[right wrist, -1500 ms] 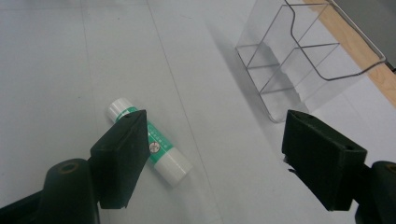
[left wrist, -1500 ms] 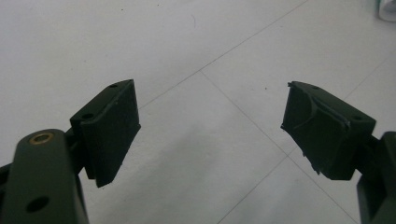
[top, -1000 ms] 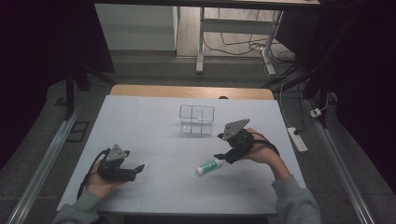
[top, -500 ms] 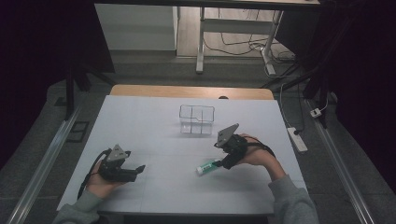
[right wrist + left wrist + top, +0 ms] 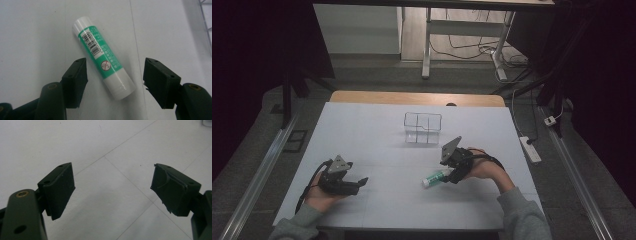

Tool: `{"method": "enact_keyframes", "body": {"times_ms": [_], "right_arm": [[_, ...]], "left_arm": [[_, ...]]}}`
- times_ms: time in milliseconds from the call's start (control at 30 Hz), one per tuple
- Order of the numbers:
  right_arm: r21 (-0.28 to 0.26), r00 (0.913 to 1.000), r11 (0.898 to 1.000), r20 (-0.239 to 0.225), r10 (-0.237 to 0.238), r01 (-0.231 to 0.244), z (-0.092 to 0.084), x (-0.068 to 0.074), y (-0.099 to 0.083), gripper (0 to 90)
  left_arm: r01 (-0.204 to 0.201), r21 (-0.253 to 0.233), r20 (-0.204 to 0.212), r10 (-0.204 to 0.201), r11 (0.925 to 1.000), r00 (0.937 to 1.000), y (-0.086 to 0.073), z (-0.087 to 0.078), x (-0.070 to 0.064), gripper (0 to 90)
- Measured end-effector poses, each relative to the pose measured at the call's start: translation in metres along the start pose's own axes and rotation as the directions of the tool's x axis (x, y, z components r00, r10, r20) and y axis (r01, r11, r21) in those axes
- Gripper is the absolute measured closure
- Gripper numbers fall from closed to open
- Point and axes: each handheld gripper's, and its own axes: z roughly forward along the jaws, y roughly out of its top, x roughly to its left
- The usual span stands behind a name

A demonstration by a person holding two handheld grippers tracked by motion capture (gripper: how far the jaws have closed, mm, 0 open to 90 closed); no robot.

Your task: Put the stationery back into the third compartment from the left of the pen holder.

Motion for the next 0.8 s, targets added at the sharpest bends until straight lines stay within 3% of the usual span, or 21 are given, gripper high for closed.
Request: {"method": "enact_keyframes", "body": {"times_ms": [333, 467, 633, 800], "right_arm": [[0.03, 0.9989, 0.999, -0.016, -0.045, 0.045, 0.009, 0.003, -0.001, 46.9], [0.044, 0.9943, 0.993, 0.012, -0.106, 0.105, 0.013, 0.006, 0.0, 53.2], [0.063, 0.989, 0.988, 0.026, -0.145, 0.144, 0.017, 0.007, -0.002, 62.4], [0.065, 0.9837, 0.982, 0.029, -0.178, 0.175, 0.017, 0.01, -0.001, 63.7]], "left_arm": [[-0.002, 0.006, 0.002, 0.002, 1.0, 1.0, 0.0, 0.002, -0.001, 18.6], [-0.006, 0.017, 0.003, 0.006, 0.9998, 1.0, 0.0, 0.003, -0.001, 18.6], [-0.006, 0.018, 0.002, 0.006, 0.9998, 1.0, 0.0, 0.003, -0.002, 18.5], [-0.007, 0.018, 0.002, 0.007, 0.9998, 1.0, 0.0, 0.003, -0.002, 18.5]]}}
